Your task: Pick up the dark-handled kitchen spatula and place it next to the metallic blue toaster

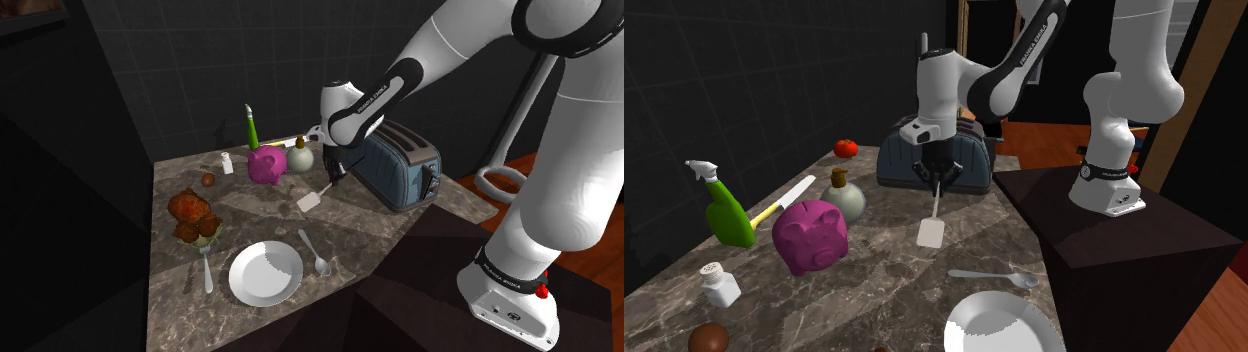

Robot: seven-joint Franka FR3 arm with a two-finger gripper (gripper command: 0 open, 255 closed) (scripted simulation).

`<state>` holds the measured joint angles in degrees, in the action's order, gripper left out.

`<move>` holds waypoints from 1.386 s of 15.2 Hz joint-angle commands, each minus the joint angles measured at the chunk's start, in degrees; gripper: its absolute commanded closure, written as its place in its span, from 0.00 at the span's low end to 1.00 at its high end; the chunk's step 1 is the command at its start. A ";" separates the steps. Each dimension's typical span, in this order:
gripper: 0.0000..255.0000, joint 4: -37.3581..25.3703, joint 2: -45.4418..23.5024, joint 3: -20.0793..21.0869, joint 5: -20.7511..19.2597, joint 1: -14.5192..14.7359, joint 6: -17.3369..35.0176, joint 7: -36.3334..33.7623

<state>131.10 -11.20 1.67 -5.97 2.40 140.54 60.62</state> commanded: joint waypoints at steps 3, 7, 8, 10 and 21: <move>1.00 0.24 -2.53 -0.14 -0.45 0.09 2.79 -0.48; 1.00 0.31 -5.21 -0.33 -0.93 0.18 5.53 -0.95; 1.00 0.30 -5.90 -0.39 -1.05 0.21 6.20 -1.07; 1.00 0.23 -7.30 -0.51 -1.30 0.28 7.53 -1.31; 1.00 -0.52 -13.07 -1.11 -2.24 0.67 12.54 -2.25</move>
<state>130.61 -24.18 0.58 -8.20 3.07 153.00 58.37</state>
